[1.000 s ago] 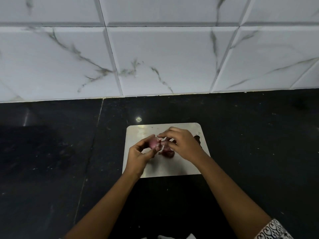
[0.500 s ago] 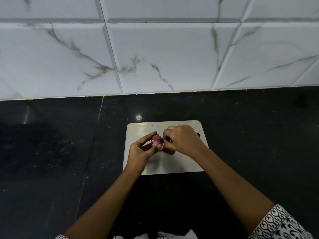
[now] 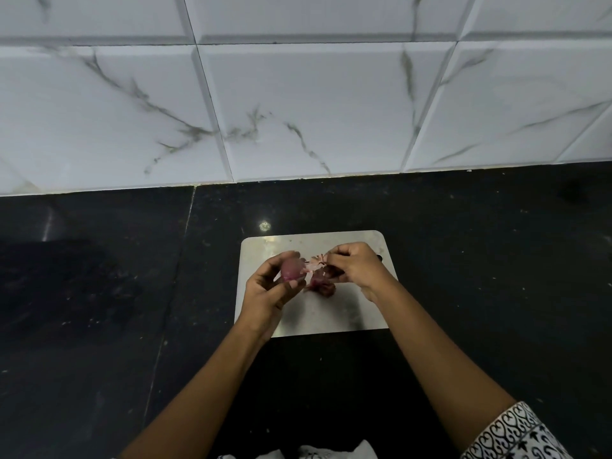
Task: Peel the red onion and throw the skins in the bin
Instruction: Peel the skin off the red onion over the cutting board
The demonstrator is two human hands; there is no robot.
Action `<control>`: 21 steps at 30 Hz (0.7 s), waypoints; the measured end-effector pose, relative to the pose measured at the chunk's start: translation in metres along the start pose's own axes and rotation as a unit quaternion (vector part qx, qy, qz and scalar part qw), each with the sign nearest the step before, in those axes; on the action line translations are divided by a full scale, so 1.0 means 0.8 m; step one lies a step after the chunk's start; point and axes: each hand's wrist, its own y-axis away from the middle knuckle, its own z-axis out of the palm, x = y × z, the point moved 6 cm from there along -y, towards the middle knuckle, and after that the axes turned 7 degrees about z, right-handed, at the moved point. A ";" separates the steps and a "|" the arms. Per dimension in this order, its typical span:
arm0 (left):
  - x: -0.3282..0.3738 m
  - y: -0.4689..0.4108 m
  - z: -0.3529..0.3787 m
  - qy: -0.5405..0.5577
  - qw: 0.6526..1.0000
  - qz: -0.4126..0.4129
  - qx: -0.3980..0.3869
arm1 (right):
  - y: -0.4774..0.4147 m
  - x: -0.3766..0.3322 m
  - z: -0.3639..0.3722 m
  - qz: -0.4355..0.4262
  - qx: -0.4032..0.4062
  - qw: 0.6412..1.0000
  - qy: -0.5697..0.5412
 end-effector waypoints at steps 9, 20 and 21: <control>-0.019 -0.002 -0.008 0.152 0.976 -0.114 0.104 | -0.006 0.004 -0.020 -0.092 0.105 0.967 0.214; -0.030 -0.001 0.004 0.166 0.968 -0.166 0.089 | 0.037 -0.038 0.026 -0.274 0.074 0.926 0.248; -0.029 -0.001 0.006 0.165 0.969 -0.162 0.083 | 0.040 -0.040 0.033 -0.283 0.065 0.925 0.244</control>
